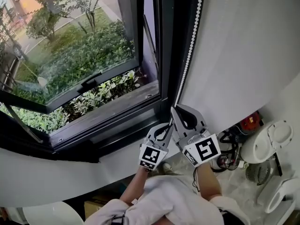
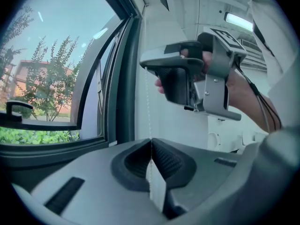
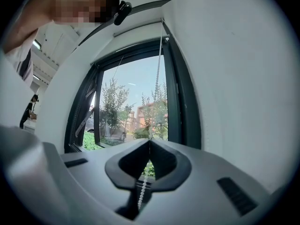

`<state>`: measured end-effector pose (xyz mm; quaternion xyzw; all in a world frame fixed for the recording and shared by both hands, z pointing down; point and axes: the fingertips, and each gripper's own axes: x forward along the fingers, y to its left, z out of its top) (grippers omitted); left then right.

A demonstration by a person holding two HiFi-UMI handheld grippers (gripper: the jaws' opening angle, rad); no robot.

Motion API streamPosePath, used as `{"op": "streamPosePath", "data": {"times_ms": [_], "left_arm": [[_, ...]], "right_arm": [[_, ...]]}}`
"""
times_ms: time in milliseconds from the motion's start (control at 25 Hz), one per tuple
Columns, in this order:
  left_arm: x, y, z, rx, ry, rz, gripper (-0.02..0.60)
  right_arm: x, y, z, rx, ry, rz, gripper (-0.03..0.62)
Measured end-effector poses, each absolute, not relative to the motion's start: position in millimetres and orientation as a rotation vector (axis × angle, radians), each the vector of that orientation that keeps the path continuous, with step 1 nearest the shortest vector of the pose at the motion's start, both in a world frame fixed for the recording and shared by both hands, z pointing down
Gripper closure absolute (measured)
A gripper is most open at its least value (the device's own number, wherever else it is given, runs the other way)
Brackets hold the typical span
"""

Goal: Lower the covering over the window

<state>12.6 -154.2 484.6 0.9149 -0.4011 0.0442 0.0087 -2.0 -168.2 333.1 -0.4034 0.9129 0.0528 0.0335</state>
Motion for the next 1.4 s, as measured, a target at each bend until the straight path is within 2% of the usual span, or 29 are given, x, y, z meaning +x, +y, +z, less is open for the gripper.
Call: {"op": "streamPosePath", "data": {"times_ms": [1080, 1400], "left_arm": [[11, -130, 638, 2.692, -1.118, 0.428, 0.565], [-4, -126, 658, 2.626, -1.170, 0.501, 0.563]], "right_arm": [[-9, -154, 487, -1.286, 2.982, -0.213, 0.600], [-10, -150, 513, -1.269, 3.003, -0.292, 0.599]]}}
